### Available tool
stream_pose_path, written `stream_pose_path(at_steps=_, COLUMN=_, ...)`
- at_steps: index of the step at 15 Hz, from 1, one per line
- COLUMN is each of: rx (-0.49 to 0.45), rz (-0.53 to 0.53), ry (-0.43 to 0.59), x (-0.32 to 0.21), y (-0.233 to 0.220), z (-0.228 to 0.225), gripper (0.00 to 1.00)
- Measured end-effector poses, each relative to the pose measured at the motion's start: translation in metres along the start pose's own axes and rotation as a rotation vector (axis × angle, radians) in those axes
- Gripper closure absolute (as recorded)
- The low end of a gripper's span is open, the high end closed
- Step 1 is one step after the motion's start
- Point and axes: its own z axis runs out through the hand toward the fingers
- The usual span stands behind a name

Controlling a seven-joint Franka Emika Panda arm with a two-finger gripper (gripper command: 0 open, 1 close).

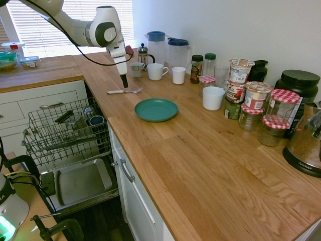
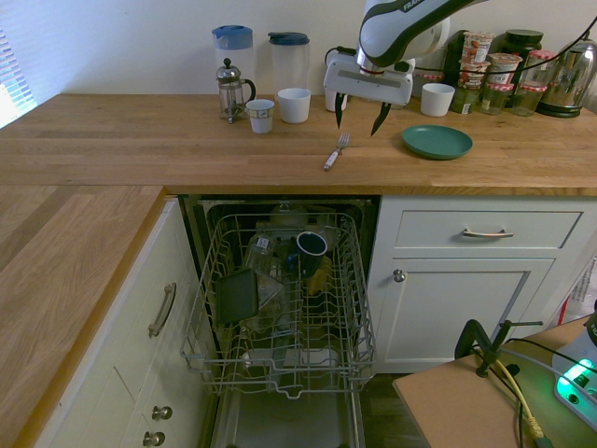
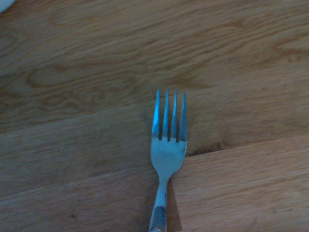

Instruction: Put the fork in the dishwasher

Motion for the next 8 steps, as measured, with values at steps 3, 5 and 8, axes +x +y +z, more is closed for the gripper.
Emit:
stream_pose_path(at_steps=3, rx=-0.044, rz=0.046, ry=0.033, x=-0.016, y=-0.016, z=0.015, gripper=0.00)
stream_pose_path(at_steps=5, rx=-0.065, rz=0.063, ry=0.043, x=-0.016, y=-0.027, z=0.024, gripper=0.00)
stream_pose_path(at_steps=8, rx=-0.090, rz=0.080, ry=0.054, x=-0.008, y=-0.039, z=0.036, gripper=0.00)
